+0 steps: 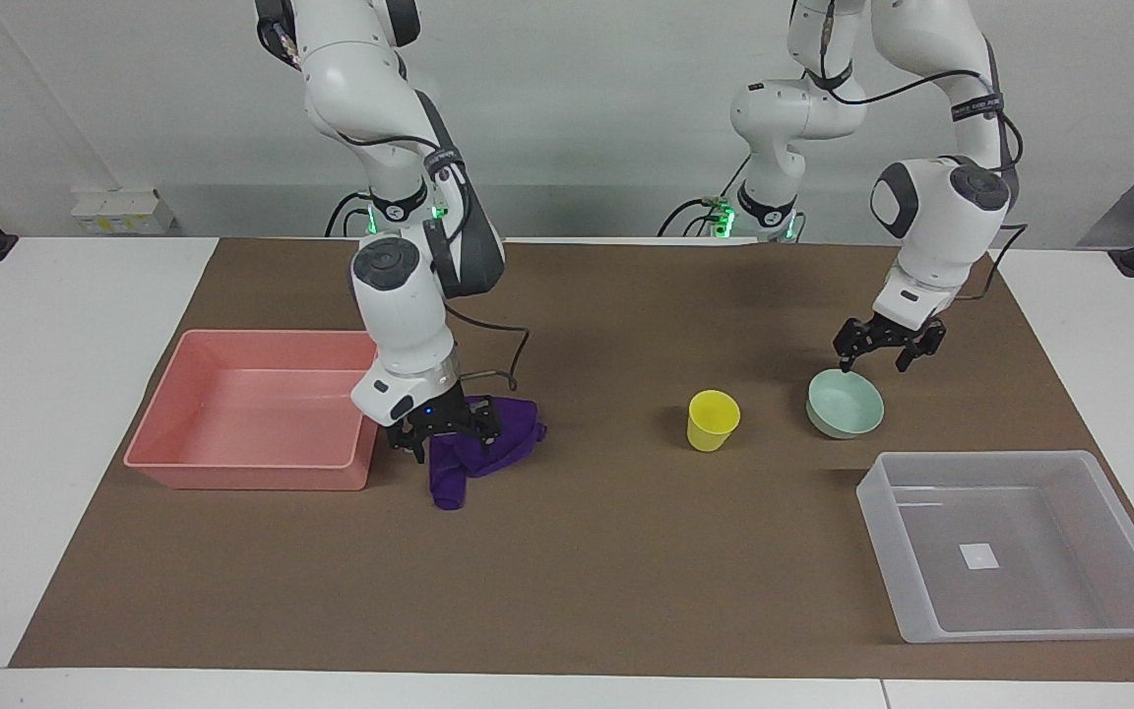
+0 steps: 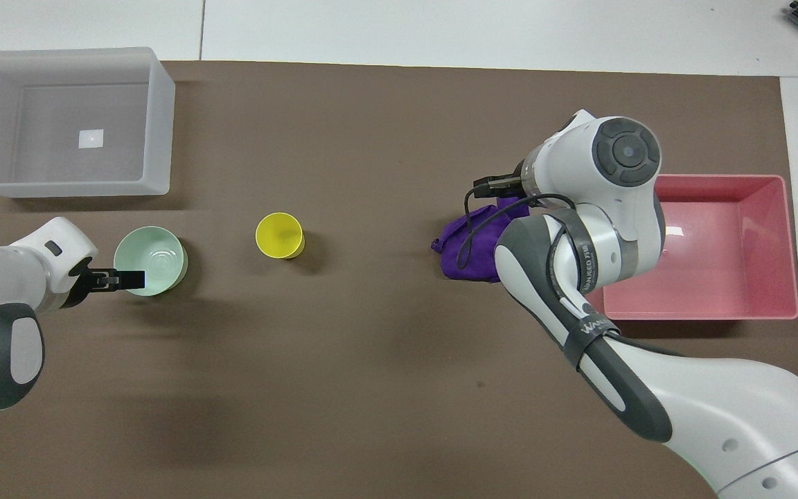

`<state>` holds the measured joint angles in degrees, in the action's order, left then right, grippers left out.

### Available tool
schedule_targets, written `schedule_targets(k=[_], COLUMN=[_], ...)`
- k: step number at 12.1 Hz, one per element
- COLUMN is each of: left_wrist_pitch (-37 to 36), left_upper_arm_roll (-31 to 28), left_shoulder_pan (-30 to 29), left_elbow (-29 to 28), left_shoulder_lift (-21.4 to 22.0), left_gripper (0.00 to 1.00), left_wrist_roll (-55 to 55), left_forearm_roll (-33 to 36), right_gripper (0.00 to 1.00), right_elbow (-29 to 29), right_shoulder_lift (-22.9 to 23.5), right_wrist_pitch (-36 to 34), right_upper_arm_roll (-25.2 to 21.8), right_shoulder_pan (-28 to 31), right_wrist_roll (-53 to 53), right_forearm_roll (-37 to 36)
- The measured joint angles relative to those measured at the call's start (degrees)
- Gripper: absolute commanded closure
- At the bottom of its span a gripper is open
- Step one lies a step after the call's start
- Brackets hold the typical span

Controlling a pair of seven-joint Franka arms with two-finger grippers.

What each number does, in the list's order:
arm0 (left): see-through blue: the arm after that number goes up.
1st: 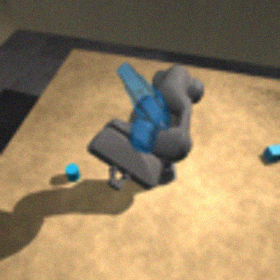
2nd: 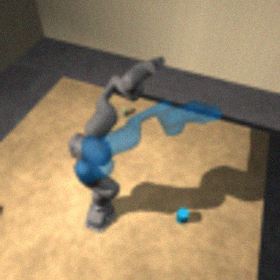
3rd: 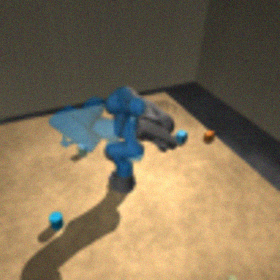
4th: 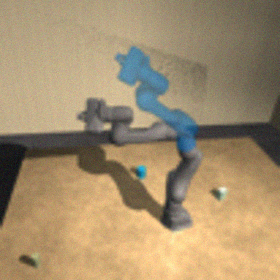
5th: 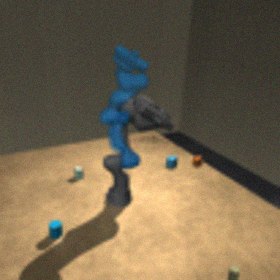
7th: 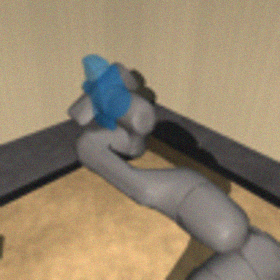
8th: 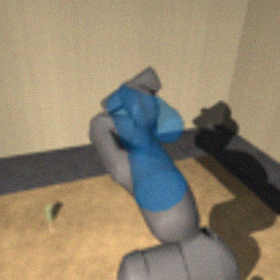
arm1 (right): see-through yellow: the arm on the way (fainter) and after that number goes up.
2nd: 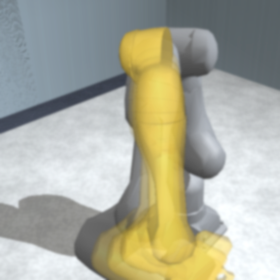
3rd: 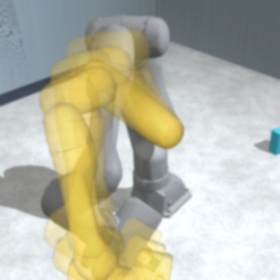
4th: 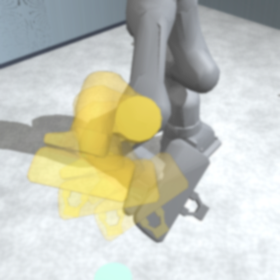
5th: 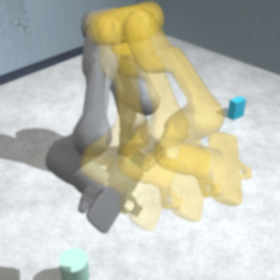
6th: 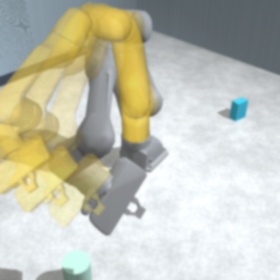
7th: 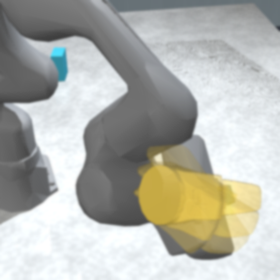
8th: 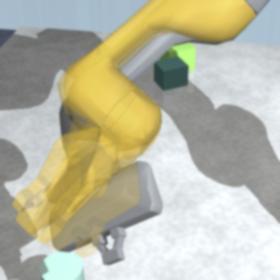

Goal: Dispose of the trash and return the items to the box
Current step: 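Grasp the purple cloth with the right gripper while the left gripper grasps the bowl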

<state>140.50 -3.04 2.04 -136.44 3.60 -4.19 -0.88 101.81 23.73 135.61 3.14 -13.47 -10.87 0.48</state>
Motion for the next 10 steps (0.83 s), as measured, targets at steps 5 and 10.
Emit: schedule_targets(k=[5,10], left_wrist_pitch=[5.2,5.3], left_upper_arm_roll=[0.0,-0.1], left_shoulder_pan=[0.0,-0.2], left_elbow=[0.0,0.2], left_shoulder_lift=[-4.9,-5.4], left_gripper=[0.81,1.00], left_wrist_roll=[0.0,0.0], left_forearm_roll=[0.0,0.0], right_gripper=[0.78,1.00], right_elbow=[4.7,6.7], right_shoulder_lift=[0.1,-0.2], right_wrist_pitch=[0.7,0.7], right_upper_arm_roll=[-0.4,-0.3], right_shoulder_pan=[-0.1,0.0], right_wrist_roll=[3.1,3.2], right_forearm_roll=[0.0,0.0])
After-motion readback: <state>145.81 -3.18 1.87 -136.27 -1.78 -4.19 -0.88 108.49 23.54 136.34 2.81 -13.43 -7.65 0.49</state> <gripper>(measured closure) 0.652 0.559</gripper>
